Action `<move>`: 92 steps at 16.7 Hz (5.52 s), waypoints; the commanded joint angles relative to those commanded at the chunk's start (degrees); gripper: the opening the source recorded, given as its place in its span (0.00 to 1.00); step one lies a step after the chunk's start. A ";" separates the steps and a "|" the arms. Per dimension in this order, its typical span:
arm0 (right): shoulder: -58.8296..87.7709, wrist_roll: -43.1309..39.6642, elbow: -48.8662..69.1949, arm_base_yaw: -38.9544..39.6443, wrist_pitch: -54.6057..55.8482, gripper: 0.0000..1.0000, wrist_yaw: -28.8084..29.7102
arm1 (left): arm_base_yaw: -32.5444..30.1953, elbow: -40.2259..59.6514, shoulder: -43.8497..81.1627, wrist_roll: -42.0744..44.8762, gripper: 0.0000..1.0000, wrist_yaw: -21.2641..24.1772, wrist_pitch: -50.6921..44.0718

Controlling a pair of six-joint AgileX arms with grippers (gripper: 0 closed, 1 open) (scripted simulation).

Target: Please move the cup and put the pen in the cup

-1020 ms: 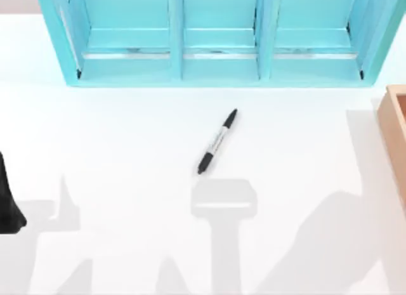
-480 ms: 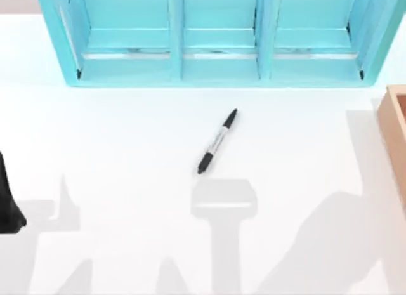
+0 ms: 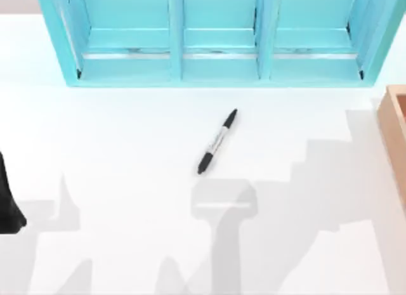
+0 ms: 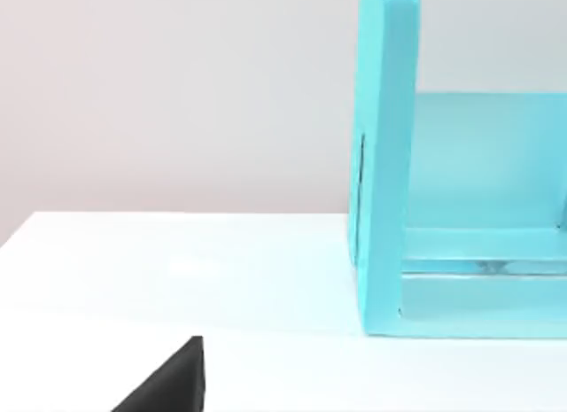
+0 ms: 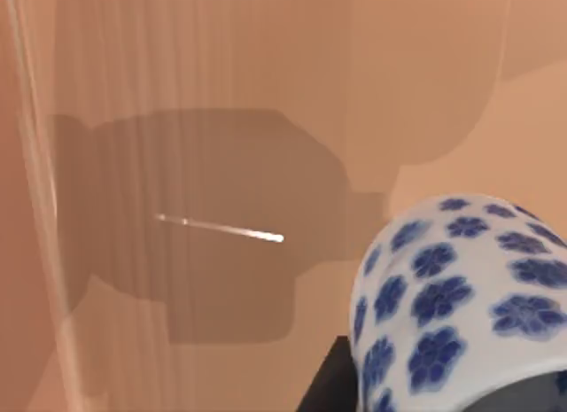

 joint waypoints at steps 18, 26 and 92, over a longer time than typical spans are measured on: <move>3.85 24.73 20.75 24.23 -17.54 0.00 -0.08 | 0.00 0.00 0.00 0.00 1.00 0.00 0.00; 15.56 33.21 26.01 32.87 -10.50 0.00 0.10 | 0.00 0.00 0.00 0.00 1.00 0.00 0.00; 27.41 61.56 47.58 41.38 -13.32 1.00 -3.86 | 0.00 0.00 0.00 0.00 1.00 0.00 0.00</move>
